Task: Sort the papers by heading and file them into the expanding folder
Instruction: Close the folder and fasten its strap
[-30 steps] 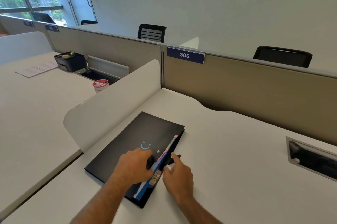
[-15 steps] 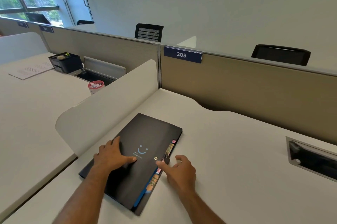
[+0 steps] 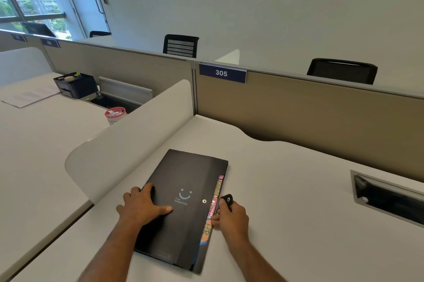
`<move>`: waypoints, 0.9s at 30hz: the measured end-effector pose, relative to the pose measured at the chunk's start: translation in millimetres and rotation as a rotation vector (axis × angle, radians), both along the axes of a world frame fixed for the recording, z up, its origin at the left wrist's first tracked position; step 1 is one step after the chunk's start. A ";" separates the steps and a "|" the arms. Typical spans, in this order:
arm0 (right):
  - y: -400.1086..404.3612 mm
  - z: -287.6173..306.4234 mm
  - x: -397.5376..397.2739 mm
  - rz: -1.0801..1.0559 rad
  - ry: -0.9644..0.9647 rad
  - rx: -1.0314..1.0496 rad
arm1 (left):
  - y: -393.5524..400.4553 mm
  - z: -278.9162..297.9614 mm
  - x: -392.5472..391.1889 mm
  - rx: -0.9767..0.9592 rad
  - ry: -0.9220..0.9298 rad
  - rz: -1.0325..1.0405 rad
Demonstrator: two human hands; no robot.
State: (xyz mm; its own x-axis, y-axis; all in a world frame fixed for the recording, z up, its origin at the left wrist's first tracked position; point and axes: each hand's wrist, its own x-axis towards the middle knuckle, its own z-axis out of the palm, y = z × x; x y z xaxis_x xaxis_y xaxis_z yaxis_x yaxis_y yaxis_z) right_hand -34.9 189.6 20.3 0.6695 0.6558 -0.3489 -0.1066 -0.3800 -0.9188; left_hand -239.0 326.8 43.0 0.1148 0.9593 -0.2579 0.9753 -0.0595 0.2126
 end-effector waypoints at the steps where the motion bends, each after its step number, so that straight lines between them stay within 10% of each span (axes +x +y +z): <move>1: -4.2 -0.2 2.5 0.002 -0.021 -0.015 | -4.6 0.9 1.2 0.002 -0.020 -0.003; 16: -137.5 -1.8 88.3 -0.266 -0.054 -0.158 | -128.5 -4.0 66.6 -0.112 -0.575 0.011; 27: -246.6 2.8 146.5 -0.439 -0.063 -0.167 | -202.3 -5.4 145.2 -0.193 -0.640 -0.152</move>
State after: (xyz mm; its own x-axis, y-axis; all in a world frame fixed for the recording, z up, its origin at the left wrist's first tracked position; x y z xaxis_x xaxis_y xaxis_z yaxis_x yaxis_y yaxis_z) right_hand 111.6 -57.0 23.1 0.8941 0.2443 -0.3754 -0.2366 -0.4542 -0.8589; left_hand -93.8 124.5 37.7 0.4309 0.8644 -0.2591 0.6383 -0.0890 0.7646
